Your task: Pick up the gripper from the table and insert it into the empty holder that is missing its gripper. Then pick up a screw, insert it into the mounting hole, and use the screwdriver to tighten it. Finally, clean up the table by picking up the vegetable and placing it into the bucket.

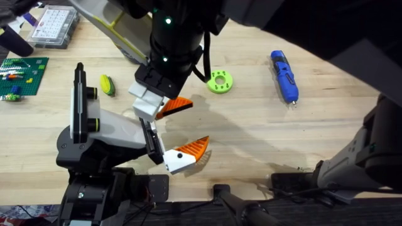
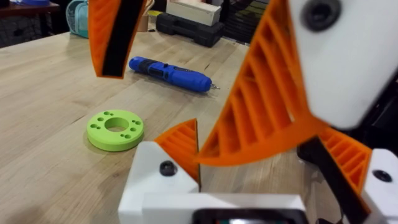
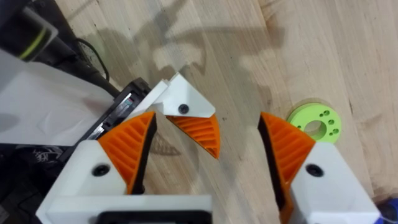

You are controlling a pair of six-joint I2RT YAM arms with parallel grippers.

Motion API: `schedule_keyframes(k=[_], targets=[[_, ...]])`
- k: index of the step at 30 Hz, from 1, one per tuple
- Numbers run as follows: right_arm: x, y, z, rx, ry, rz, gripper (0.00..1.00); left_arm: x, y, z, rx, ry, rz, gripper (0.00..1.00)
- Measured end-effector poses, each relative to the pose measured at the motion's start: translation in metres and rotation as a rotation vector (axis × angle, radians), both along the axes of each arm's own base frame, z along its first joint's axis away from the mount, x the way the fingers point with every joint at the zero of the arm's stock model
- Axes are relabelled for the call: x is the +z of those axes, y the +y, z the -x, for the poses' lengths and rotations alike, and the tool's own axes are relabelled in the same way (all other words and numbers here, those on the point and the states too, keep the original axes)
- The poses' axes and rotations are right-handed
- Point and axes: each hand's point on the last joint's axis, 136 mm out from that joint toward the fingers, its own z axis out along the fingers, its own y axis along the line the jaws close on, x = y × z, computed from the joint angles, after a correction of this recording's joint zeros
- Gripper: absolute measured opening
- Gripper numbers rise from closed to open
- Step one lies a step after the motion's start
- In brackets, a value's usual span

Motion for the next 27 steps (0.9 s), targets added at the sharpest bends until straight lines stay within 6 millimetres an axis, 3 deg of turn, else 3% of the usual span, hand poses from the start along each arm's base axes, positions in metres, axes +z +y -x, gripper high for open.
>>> schedule_keyframes(k=[13, 27], targets=[[-0.004, -0.013, 0.006, 0.020, 0.025, 0.055, 0.982, 0.000, 0.000, 0.000, -0.001, 0.005, 0.000, 0.984], [0.020, -0.051, -0.024, -0.100, 0.068, -0.023, 0.982, -0.001, 0.000, 0.001, -0.006, 0.011, 0.001, 0.984]])
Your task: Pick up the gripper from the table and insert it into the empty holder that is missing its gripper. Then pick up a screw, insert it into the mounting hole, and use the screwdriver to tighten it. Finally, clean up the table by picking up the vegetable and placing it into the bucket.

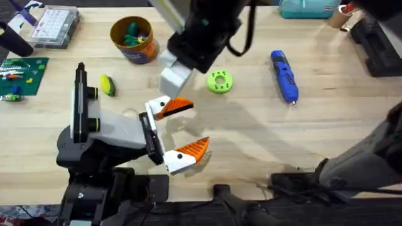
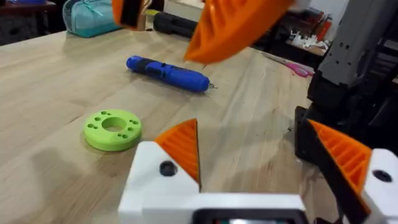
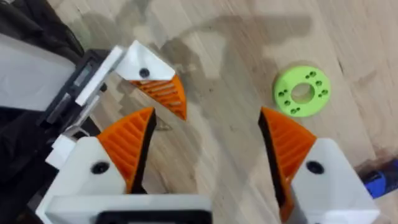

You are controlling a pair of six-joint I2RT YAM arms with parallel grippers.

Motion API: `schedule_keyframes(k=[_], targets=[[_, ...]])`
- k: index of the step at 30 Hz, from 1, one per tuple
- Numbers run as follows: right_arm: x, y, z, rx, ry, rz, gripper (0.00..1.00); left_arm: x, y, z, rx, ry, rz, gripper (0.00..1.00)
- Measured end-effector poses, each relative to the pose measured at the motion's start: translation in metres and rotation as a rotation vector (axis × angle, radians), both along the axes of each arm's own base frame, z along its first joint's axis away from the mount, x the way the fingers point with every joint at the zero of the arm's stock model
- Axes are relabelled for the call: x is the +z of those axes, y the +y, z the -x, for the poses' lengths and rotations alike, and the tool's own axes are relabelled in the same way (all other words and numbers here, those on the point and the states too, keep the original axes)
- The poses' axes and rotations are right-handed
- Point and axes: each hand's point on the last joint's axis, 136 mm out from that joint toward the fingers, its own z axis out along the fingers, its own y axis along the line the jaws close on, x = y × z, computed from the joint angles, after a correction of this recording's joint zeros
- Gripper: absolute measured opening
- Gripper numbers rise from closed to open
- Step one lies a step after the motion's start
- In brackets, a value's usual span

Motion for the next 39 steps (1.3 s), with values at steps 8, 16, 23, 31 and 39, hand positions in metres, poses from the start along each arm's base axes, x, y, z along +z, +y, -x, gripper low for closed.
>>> schedule_keyframes(k=[8, 16, 23, 31, 39], targets=[[0.024, -0.023, 0.014, -0.014, -0.003, -0.026, 0.982, 0.000, 0.000, 0.000, 0.002, -0.001, 0.000, 0.984], [0.009, -0.037, 0.012, -0.089, -0.059, -0.127, 0.982, 0.000, 0.000, -0.001, 0.005, -0.003, -0.001, 0.041], [0.011, -0.066, 0.026, -0.147, -0.091, -0.181, 0.982, 0.000, 0.000, -0.001, 0.005, -0.008, -0.002, 0.006], [0.010, -0.108, 0.027, -0.259, -0.082, -0.166, 0.982, 0.000, 0.000, -0.001, 0.004, -0.019, -0.007, 0.005], [0.001, -0.169, -0.005, -0.477, -0.083, -0.088, 0.982, 0.000, 0.000, -0.001, 0.004, -0.022, -0.008, 0.004]])
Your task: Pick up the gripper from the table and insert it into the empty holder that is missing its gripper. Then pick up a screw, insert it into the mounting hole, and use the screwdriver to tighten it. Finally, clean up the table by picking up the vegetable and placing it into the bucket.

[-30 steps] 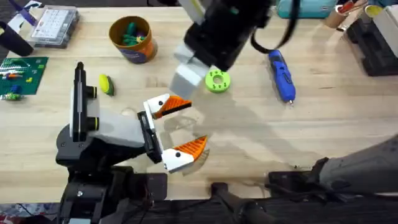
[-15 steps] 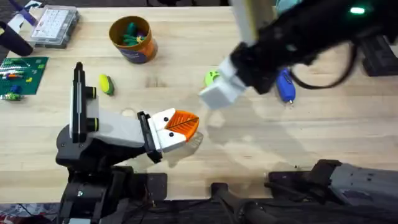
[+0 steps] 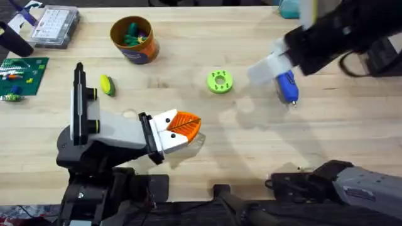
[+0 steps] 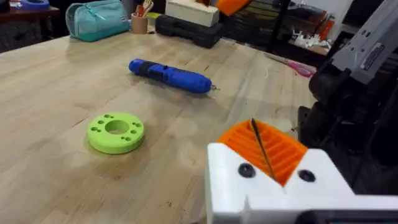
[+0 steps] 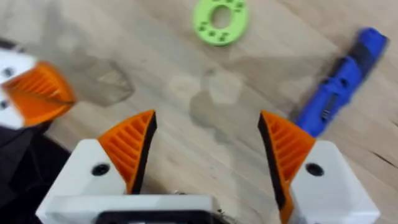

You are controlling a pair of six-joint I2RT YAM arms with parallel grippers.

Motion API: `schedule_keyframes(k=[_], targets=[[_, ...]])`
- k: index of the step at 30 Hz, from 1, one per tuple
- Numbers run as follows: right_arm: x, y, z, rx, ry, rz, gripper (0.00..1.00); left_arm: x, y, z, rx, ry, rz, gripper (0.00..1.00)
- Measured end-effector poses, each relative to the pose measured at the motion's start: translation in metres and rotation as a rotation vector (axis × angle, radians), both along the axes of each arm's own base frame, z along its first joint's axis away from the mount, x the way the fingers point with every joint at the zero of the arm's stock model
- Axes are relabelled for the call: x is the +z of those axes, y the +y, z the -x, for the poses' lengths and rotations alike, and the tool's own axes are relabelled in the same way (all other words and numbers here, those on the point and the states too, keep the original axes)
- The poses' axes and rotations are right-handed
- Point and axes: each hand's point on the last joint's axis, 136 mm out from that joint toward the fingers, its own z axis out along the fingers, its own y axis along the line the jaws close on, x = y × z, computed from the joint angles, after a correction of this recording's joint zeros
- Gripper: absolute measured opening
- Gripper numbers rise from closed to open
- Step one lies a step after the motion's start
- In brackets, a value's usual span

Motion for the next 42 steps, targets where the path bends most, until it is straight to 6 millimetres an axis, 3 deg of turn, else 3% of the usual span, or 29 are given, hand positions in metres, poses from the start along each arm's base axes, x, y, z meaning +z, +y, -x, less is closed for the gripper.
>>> schedule_keyframes(k=[10, 15, 19, 25, 33, 38, 42], targets=[[0.000, -0.110, -0.047, -0.384, -0.070, 0.141, 0.982, 0.000, 0.000, 0.000, 0.000, -0.001, 0.000, 0.004], [-0.021, -0.142, -0.069, -0.476, -0.023, 0.189, 0.982, 0.000, 0.000, 0.000, 0.000, -0.003, -0.001, 0.004], [-0.050, -0.148, -0.087, -0.472, 0.052, 0.218, 0.982, 0.000, 0.000, 0.000, 0.000, -0.003, -0.001, 0.004], [-0.091, -0.132, -0.108, -0.367, 0.146, 0.162, 0.982, 0.000, 0.000, 0.000, 0.000, -0.003, -0.001, 0.004], [-0.142, -0.146, -0.137, -0.369, 0.195, 0.198, 0.982, 0.000, 0.000, 0.000, 0.000, -0.003, -0.001, 0.004], [-0.175, -0.148, -0.142, -0.371, 0.257, 0.220, 0.982, 0.000, 0.000, 0.000, 0.000, -0.003, -0.001, 0.004], [-0.187, -0.147, -0.143, -0.368, 0.280, 0.220, 0.982, 0.000, 0.000, 0.000, 0.000, -0.003, -0.001, 0.004]])
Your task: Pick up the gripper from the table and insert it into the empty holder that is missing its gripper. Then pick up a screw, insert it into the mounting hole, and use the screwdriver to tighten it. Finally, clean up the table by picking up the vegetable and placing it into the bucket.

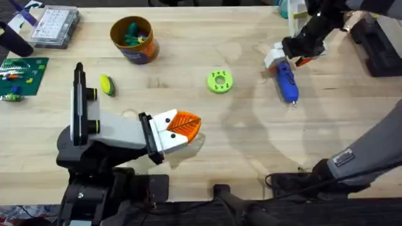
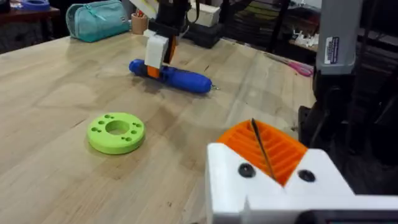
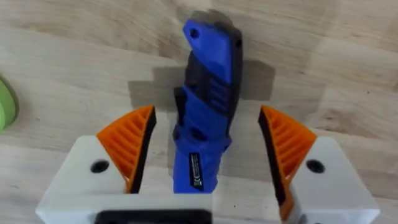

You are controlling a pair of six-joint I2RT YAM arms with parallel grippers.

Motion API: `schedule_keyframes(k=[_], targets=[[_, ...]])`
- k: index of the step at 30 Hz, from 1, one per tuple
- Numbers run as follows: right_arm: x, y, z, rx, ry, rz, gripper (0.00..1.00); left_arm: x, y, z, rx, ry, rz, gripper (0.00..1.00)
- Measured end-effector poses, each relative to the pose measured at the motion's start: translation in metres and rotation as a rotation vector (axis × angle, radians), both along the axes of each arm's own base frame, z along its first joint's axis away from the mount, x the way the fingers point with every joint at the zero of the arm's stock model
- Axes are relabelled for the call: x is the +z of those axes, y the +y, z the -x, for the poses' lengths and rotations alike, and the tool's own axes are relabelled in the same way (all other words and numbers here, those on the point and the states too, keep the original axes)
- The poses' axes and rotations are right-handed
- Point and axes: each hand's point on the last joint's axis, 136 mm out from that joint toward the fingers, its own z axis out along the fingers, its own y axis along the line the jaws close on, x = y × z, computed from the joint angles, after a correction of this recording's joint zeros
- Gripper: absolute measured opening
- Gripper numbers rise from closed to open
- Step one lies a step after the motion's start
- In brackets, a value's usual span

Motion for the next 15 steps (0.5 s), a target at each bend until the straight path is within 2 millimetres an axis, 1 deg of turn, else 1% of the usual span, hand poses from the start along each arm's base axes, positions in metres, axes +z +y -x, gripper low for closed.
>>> schedule_keyframes(k=[10, 14, 15], targets=[[-0.020, 0.000, -0.007, 0.000, 0.008, 0.000, 0.982, 0.000, 0.000, 0.000, 0.000, 0.000, 0.000, 0.004], [-0.028, 0.000, -0.006, 0.000, 0.029, 0.002, 0.982, 0.000, 0.000, 0.000, 0.000, 0.000, 0.000, 0.004], [-0.028, -0.001, -0.007, 0.000, 0.027, 0.004, 0.968, 0.000, 0.000, 0.000, 0.000, 0.000, 0.000, 0.004]])
